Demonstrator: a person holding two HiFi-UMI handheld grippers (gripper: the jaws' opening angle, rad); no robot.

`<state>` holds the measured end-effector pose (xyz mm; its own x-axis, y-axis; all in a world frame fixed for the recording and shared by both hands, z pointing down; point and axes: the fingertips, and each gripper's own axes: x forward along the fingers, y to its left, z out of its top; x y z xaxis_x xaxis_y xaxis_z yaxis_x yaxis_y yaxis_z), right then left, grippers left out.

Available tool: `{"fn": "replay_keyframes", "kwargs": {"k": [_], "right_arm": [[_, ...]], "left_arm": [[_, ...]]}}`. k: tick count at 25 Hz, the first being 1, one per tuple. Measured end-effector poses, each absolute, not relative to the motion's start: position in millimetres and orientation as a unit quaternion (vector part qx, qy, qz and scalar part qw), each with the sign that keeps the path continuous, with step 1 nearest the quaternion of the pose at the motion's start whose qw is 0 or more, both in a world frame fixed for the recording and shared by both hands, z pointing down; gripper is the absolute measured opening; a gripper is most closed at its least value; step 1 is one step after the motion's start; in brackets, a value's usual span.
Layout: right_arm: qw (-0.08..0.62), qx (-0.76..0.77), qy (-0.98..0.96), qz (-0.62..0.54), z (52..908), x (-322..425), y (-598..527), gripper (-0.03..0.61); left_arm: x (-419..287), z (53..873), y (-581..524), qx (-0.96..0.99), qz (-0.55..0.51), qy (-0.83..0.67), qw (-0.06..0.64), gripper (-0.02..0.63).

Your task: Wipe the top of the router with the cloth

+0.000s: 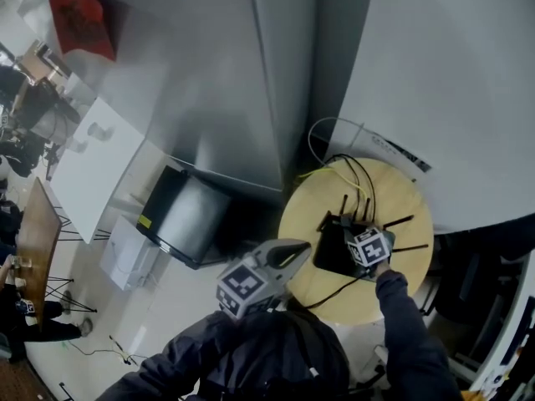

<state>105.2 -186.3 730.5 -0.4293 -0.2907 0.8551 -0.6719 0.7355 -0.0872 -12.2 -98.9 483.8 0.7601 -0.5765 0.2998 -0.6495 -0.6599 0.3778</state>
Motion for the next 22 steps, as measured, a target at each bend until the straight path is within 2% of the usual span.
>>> {"fn": "replay_keyframes", "kwargs": {"k": [9, 16, 22], "right_arm": [[0.453, 0.239, -0.824, 0.244, 734.2, 101.0, -124.3, 0.069], [0.419, 0.232, -0.828, 0.29, 730.2, 97.0, -60.2, 0.069], [0.414, 0.221, -0.834, 0.289, 727.2, 98.3, -56.0, 0.069]], "left_arm": [[-4.0, 484.1, -102.3, 0.913, 0.081, -0.324, 0.235, -0.008], [0.4, 485.0, -98.2, 0.917, 0.084, -0.309, 0.237, -0.008], [-3.0, 485.5, -94.1, 0.918, 0.081, -0.31, 0.234, -0.008]]}}
